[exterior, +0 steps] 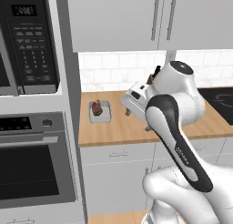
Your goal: Take the meat container that has the steak and place it on the second highest rack of the freezer. Then take the vegetable container that has the cucumber and mushroom and place it on the highest rack of the freezer.
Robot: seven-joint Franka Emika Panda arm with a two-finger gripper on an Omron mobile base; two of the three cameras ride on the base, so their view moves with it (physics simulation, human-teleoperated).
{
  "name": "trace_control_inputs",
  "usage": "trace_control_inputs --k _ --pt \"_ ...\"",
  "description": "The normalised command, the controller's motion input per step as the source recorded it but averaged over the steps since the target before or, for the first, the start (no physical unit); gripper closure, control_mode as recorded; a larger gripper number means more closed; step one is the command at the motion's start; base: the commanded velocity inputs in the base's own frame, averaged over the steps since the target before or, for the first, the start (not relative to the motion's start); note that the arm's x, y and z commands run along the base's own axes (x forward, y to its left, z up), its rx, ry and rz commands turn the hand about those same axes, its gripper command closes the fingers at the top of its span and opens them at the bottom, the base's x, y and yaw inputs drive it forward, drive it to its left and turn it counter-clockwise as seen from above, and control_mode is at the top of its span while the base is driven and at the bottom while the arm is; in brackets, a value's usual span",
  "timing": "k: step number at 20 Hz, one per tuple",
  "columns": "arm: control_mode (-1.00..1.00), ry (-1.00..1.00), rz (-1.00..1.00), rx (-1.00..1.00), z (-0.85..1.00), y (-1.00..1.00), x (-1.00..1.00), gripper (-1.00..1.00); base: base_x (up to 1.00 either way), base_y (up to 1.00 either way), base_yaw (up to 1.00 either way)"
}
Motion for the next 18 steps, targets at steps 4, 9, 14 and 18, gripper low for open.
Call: trace_control_inputs --k 4,9,14,18 --pt "-1.00 0.13 -0.05 0.24 -0.01 -0.22 0.58 -1.00 0.00 0.00 0.00" --pt "-1.00 0.08 0.00 0.09 -0.10 0.01 0.42 -1.00 0.00 0.00 0.00" --pt "-1.00 0.00 -0.11 -0.12 -0.36 0.08 0.17 -1.00 0.00 0.00 0.00" --pt "-1.00 0.04 -0.09 -0.04 -0.32 -0.02 0.52 -1.00 0.00 0.00 0.00"
